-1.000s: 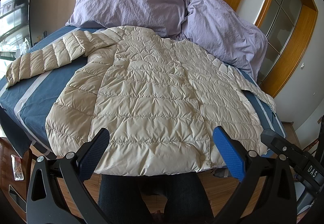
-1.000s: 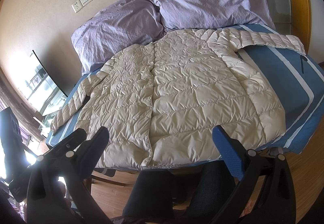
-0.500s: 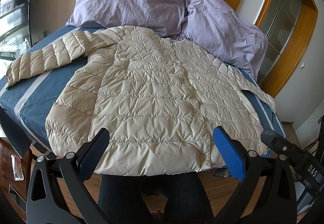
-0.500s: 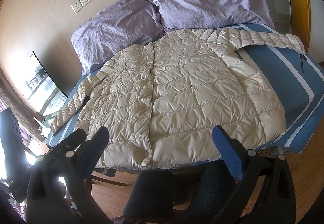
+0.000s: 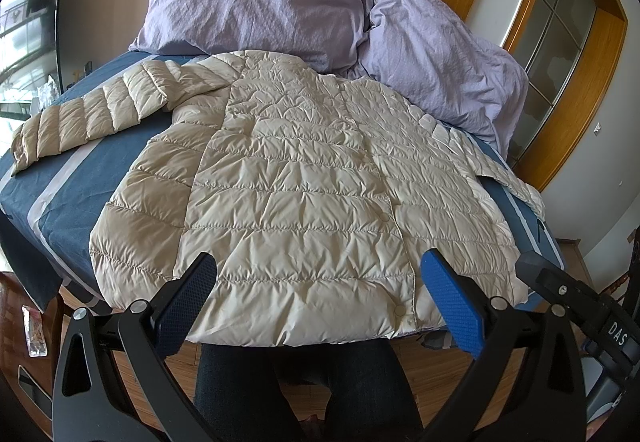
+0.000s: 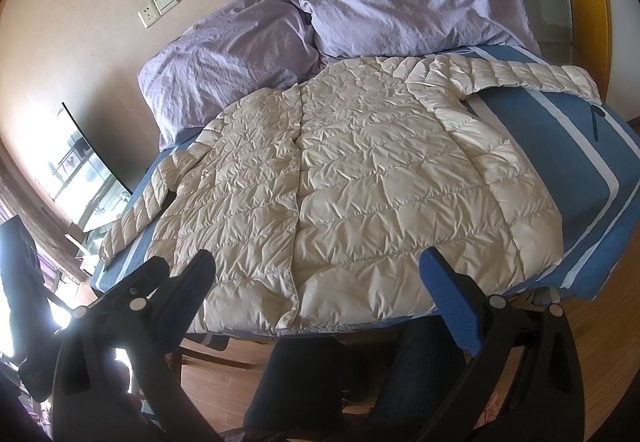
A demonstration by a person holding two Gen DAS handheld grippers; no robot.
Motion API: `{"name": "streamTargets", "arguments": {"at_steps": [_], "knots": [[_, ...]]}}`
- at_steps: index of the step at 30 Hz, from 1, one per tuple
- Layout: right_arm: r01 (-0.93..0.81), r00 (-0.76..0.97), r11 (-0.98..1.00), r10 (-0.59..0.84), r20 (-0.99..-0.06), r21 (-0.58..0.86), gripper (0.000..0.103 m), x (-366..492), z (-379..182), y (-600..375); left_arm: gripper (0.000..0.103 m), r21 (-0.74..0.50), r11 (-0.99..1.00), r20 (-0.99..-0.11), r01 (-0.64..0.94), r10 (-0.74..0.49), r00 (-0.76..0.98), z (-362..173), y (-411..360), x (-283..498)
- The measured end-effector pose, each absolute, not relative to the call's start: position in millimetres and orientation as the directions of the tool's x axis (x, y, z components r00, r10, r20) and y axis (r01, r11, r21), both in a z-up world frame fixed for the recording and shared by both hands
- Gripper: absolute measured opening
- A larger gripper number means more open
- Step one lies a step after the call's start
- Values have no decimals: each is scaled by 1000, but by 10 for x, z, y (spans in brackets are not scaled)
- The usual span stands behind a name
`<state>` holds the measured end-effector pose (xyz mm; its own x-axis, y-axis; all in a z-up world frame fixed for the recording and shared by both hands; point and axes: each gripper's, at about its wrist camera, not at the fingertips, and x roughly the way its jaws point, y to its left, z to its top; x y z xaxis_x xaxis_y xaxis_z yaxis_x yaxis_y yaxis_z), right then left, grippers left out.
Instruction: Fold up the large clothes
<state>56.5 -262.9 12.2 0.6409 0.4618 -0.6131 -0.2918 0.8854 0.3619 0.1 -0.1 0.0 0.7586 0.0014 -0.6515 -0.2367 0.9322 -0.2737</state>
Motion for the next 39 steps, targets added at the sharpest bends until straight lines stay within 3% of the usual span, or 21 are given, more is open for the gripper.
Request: {"name": "streamTargets", "arguments": {"at_steps": [39], "knots": [[-271,639,896,440,-631,351,101,723,68,-2636,102,-252,937,-666,-240,11,746,-37,5,136]]}}
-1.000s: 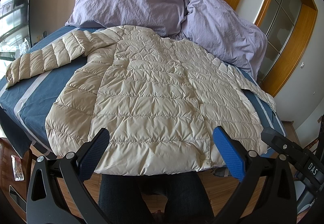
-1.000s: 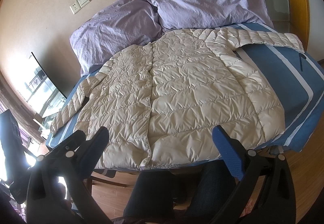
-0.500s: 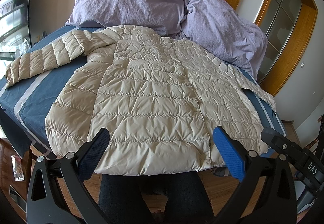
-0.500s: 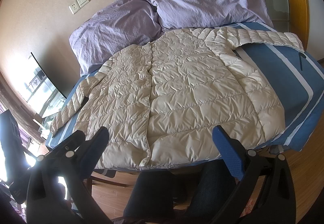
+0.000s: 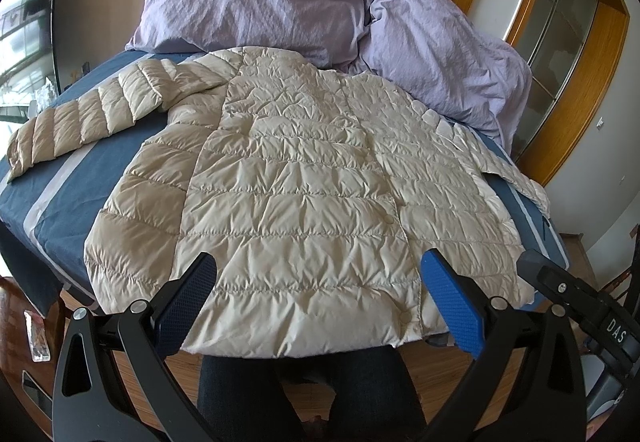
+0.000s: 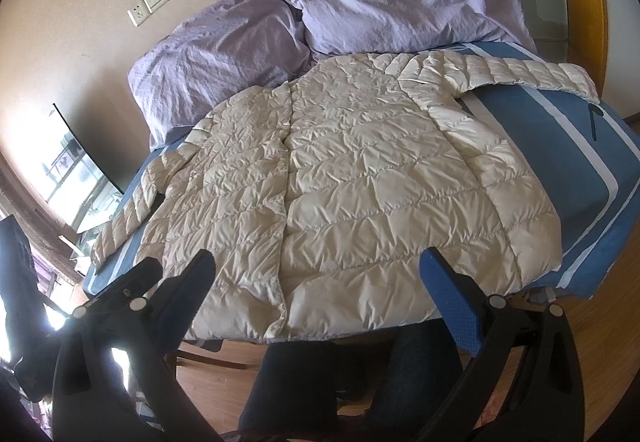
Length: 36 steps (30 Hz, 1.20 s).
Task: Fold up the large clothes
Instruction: 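Move the right gripper to the jacket sleeve lying on the blue sheet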
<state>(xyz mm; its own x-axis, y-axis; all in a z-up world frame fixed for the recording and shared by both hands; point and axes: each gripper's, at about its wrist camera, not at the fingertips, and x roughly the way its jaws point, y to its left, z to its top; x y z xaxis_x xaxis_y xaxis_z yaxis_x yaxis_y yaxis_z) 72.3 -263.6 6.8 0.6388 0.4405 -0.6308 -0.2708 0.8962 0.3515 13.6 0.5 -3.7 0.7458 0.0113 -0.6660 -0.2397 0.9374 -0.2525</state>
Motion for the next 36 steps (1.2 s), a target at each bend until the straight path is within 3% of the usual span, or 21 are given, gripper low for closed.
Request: {"name": "streamTargets", "arguments": {"at_steps": [27,36], "knots": [[-16,693,998,58,-718,65,101,2279,-99,-3143,102,54,904,-775,-423,306,554,-529,732,1643],[243,652,961,-59,-756,134,101,3317,-258,-4284,102,104,895,-770,-434,348,534,-705,755,1803]]}}
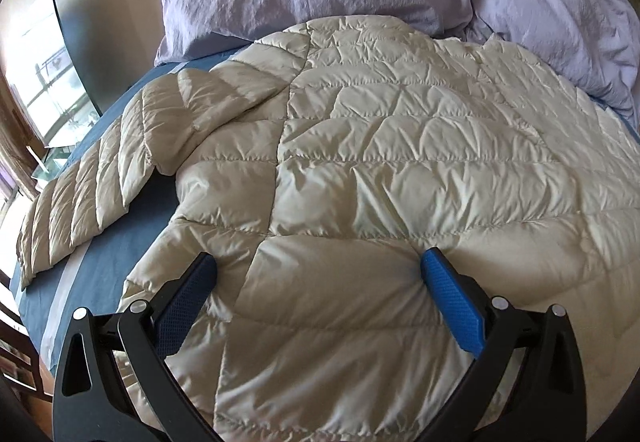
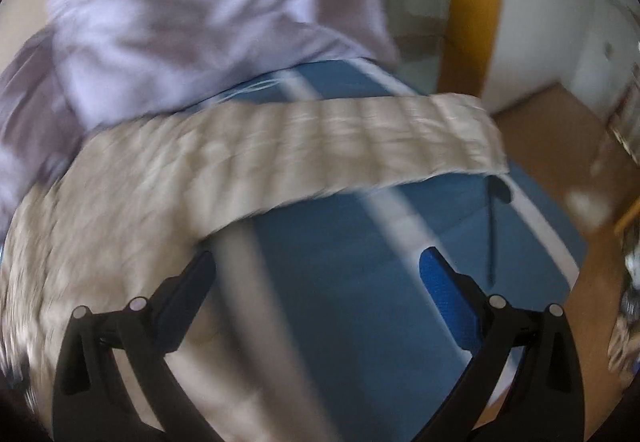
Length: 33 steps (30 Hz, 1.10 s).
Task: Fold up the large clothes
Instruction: 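Move the right gripper to the jacket sleeve lying on the blue sheet, then grasp the sleeve cuff with the right gripper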
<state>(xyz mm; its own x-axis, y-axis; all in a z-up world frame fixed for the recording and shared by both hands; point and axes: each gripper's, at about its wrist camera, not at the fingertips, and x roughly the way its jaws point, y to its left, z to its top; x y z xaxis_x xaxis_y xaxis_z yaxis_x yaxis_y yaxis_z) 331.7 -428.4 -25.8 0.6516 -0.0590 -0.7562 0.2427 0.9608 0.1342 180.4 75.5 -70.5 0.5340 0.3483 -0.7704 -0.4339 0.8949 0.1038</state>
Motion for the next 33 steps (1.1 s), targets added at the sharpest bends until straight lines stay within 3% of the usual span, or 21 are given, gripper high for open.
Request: {"name": "streamTargets", "arguments": {"at_steps": [7,14,22,25,30,33], "knots": [[483,620,861,-208,-756,160,101,3815,-411,-5212,102,69,897,-788,-436,317,527,-736,800,1846],[586,587,797,-297,-753,142,83,4090,-541,-5651,102,57,897,-791,-438,309,529,-742,816,1845],[609,555,778,-278,-784,155,67,4198,-828,-5806,102,54,897,-791,-439,307,530,-745,818,1850],[597,560,794,-306,-770,118,56,4165,-827,-5740,102,54,897,-791,-438,306,530,-746,821,1850],[559,592,817,-277,-757,139,17,4131,-811,-5667,102,53,897,-791,-438,305,530,-746,821,1849],[553,593,821,-266,-760,144,9,4126,-782,-5610,102,53,897,-791,-438,305,530,-745,822,1847]]}}
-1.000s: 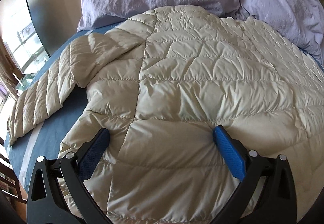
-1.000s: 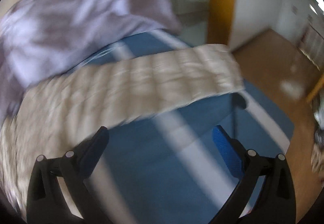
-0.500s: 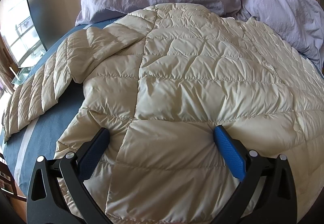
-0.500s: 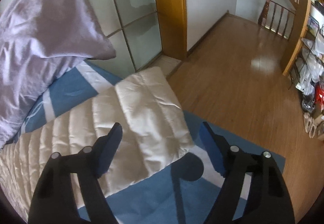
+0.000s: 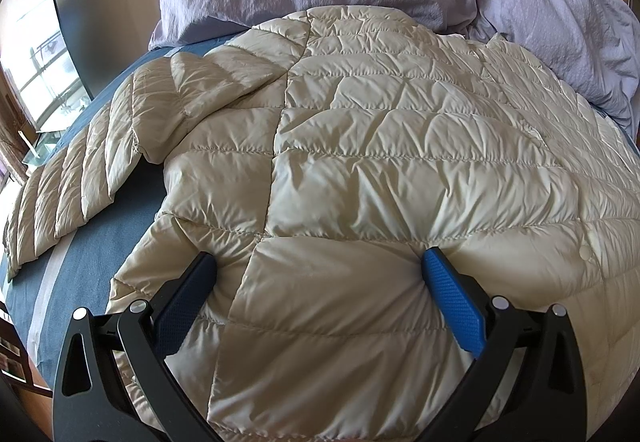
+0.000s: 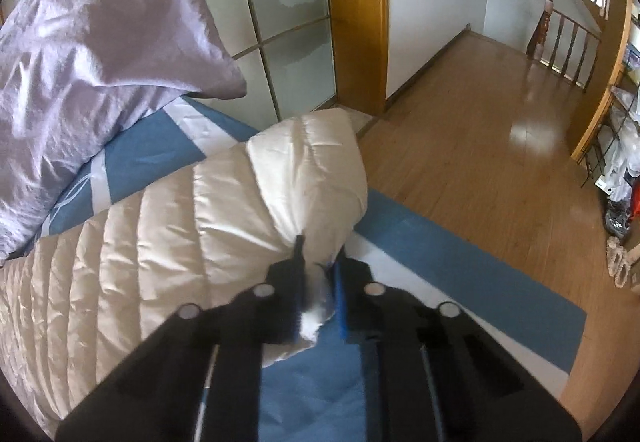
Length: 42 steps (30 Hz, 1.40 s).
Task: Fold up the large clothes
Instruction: 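Grasp the sleeve cuff with the right gripper, then lift the sleeve across the jacket body and open the right gripper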
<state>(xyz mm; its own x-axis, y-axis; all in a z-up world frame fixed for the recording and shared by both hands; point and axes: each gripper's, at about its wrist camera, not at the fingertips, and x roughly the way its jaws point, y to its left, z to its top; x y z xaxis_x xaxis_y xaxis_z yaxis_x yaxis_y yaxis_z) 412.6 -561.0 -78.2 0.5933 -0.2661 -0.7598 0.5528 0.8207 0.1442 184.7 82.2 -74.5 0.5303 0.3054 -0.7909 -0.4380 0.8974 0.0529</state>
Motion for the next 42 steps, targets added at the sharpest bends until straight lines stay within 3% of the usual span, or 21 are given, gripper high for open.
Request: {"name": "streamTargets", "arguments": {"at_steps": [11,17,27,42], "knots": [[439,701,887,-237,-673,144,8,4065,-284,-4895,102,51,897,-791,-438,305,531,-746,821,1850],[227,772,962,-83,-630,151,8,4079,-29,-3898,102,51,897,-790,-438,304,532,-742,827,1847],[-177,687,973,230,-689,148,8,3976,-134,-1926,102,48,897,-790,-439,303,533,-749,825,1860],[-394,540,896,404,-738,202,11,3499,-282,-581,102,46,897,-790,-439,302,534,-748,828,1854]]}}
